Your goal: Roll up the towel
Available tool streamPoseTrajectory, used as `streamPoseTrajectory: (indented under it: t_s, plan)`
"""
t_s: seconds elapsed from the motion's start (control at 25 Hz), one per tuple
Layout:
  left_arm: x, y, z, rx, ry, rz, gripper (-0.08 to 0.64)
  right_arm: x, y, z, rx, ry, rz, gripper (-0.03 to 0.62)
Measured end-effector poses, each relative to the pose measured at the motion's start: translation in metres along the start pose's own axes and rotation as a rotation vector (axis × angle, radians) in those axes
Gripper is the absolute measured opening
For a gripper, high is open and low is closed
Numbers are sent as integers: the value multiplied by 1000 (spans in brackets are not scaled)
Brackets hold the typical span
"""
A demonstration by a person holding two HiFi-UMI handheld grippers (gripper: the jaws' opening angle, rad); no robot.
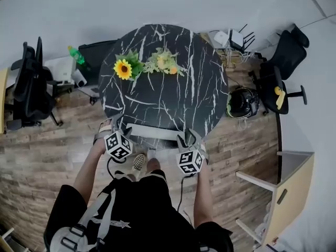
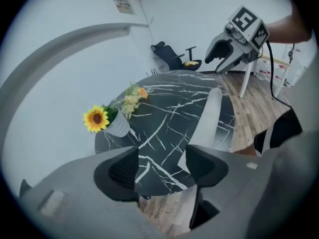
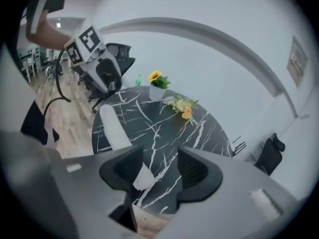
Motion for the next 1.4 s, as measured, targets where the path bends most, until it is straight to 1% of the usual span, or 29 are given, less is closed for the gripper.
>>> streamPoseTrajectory:
  t_s: [0.12, 0.28, 0.4, 0.52, 0.68, 0.76, 0.88, 0.96, 1.04, 1.16, 1.2, 1.28, 1.4]
  plan:
    - [-12, -25, 8, 86, -84, 49, 305, 0, -28, 19, 88, 100, -84, 218]
    - [-19, -55, 22, 202, -167, 96, 298, -3, -65, 38, 202, 221, -188, 218]
    - [-21, -75, 31, 291, -222, 115, 285, -5, -92, 51, 283, 282, -260, 218]
    - [-24, -95, 38, 377, -296, 153, 264, -10, -118, 58, 348, 340, -323, 218]
    - [-22, -123, 47, 483, -390, 159, 221, -24, -151, 64, 451, 395, -370, 209]
    - [-19, -138, 49, 511, -418, 164, 189, -35, -165, 66, 485, 407, -391, 206]
    - [-9, -156, 43, 539, -436, 168, 141, -55, -183, 65, 518, 412, -428, 191]
    - [-3, -166, 39, 556, -433, 170, 109, -67, -191, 62, 533, 416, -449, 159]
    - [3, -174, 33, 567, -428, 170, 101, -79, -195, 58, 534, 417, -452, 151]
    - [14, -187, 20, 572, -449, 169, 40, -98, -199, 48, 517, 410, -455, 124]
    - [17, -191, 16, 575, -454, 168, 29, -104, -201, 44, 511, 413, -462, 112]
    - [24, -198, 7, 582, -456, 163, 15, -115, -205, 36, 506, 434, -471, 87]
    - [36, -205, -3, 582, -451, 152, 12, -128, -210, 25, 505, 465, -475, 68]
Point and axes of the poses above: the fingertips, and each gripper's own axes: y forward along the fingers, x to its right, z out of its top, the point moved 10 cm from there along -y, backward along the fingers, and after that the axes turned 4 degrees about z, right-handed, at the moved point
